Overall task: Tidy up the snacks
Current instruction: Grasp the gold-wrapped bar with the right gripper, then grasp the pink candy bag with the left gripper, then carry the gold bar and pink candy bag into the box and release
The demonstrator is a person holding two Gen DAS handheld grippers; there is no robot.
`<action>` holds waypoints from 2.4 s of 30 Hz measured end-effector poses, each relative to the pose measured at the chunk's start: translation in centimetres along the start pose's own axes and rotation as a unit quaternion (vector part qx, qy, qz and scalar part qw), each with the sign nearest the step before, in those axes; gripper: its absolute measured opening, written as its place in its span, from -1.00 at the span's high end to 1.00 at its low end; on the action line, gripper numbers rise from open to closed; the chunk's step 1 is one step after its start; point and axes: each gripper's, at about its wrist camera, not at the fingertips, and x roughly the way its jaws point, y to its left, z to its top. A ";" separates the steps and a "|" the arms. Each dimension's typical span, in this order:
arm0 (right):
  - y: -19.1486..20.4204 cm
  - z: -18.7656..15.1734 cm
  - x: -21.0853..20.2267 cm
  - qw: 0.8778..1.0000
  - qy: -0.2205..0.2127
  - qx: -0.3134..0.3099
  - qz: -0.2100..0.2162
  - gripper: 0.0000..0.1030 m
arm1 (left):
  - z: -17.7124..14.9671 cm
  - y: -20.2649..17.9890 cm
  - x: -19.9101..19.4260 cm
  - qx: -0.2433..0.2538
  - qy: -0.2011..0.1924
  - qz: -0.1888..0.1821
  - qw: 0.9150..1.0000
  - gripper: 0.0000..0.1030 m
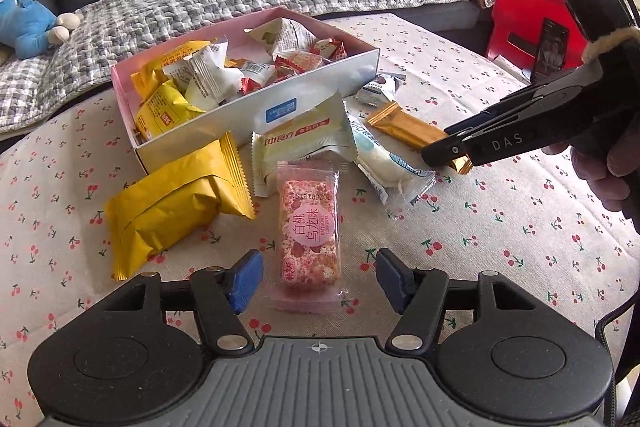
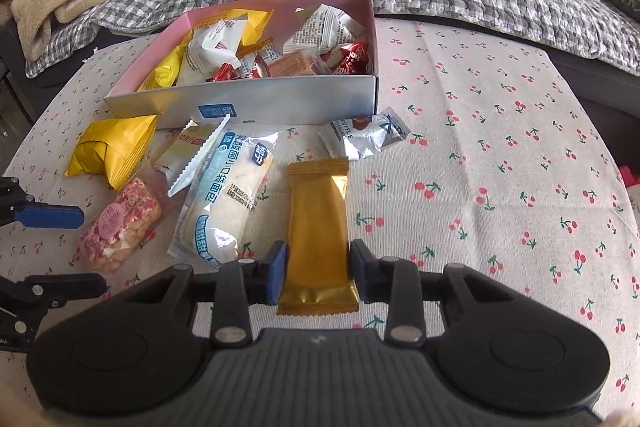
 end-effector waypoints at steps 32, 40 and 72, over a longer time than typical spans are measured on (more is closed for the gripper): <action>1.8 0.2 1.3 0.996 -0.015 -0.069 -0.050 0.45 | 2.4 -1.1 3.4 -0.028 0.016 0.043 0.999 0.42; 1.7 0.6 0.8 0.997 -0.015 -0.056 -0.047 0.45 | 2.7 -1.4 1.8 -0.054 0.017 0.031 0.998 0.42; -1.1 6.6 -1.0 0.993 -0.031 0.092 0.061 0.45 | 7.5 3.2 -2.6 -0.150 -0.054 0.037 0.986 0.43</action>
